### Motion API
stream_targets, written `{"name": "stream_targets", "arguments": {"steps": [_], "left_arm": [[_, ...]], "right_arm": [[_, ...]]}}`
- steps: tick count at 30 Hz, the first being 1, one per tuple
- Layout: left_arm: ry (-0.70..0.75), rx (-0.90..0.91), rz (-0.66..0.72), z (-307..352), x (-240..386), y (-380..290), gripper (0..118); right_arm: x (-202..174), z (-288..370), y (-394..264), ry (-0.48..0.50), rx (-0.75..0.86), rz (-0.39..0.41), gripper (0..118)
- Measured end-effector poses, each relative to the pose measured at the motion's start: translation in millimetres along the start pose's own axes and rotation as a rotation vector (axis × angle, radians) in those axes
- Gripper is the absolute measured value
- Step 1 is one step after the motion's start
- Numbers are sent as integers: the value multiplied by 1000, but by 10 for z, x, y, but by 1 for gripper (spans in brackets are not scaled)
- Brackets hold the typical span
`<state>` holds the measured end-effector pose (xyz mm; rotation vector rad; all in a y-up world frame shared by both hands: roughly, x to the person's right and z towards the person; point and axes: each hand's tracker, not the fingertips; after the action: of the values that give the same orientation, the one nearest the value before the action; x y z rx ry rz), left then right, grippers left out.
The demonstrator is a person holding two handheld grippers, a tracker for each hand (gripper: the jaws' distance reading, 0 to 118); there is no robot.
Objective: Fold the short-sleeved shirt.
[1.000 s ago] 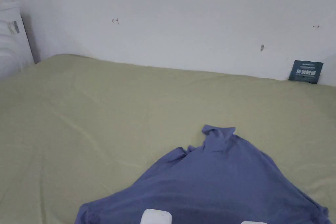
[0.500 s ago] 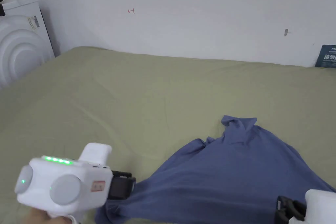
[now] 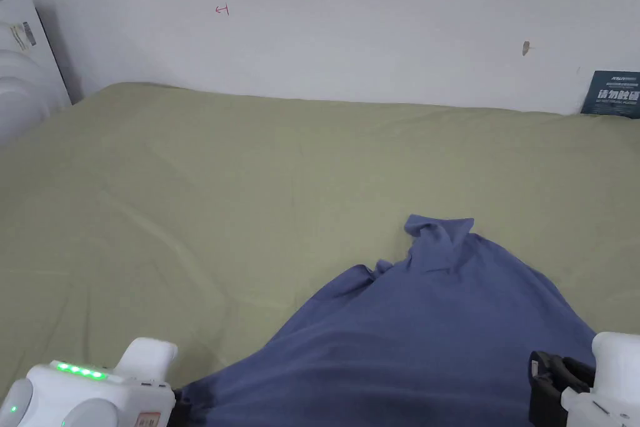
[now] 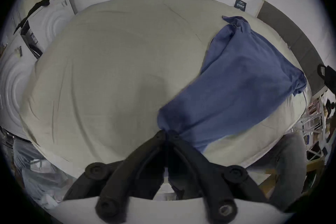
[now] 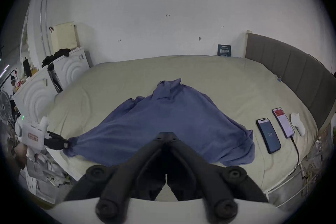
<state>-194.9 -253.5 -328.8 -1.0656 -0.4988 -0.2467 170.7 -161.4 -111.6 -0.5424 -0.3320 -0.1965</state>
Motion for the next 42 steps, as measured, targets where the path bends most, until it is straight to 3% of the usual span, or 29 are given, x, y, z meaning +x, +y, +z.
{"name": "stream_targets", "arguments": {"steps": [8,12,13,15,16,18,21,22,25,27,29,30,32,34,36,38,42], "left_arm": [[13,110,-18,167,12,-41,0],[-18,130,23,265,-42,-15,0],[-46,118,47,270,-62,-3,0],[-56,113,61,272,-63,15,0],[-58,112,62,267,-61,15,0],[-67,101,66,230,-57,25,0],[-63,101,68,182,-47,29,0],[-68,97,83,166,-51,34,0],[-76,88,93,114,-44,34,0],[-78,83,85,96,-10,41,0],[-86,77,86,62,-14,47,0],[-90,75,88,45,-12,47,0],[-95,75,99,39,-19,45,0],[-117,87,122,31,-37,59,0],[-132,105,144,45,-61,83,0],[-134,127,150,80,-55,119,0],[-144,195,111,244,-62,291,0]], "right_arm": [[471,-946,849,-2,35,93,1],[678,-1938,1405,136,-194,125,3],[711,-2228,1512,154,-242,171,19],[733,-2745,1632,196,-403,233,90],[750,-2919,1674,217,-435,243,108],[718,-3271,1745,213,-516,312,107],[607,-3612,1788,176,-470,452,107],[584,-3675,1792,191,-459,451,107],[501,-3867,1757,295,-521,323,107],[443,-4012,1688,254,-500,344,107],[420,-4127,1642,153,-497,349,105],[434,-4167,1634,148,-533,309,93],[468,-4147,1652,182,-555,200,7],[478,-4037,1633,151,-478,178,6],[499,-3922,1677,219,-455,163,6],[474,-3724,1741,214,-369,193,6],[470,-3248,2035,296,-210,144,6]]}}
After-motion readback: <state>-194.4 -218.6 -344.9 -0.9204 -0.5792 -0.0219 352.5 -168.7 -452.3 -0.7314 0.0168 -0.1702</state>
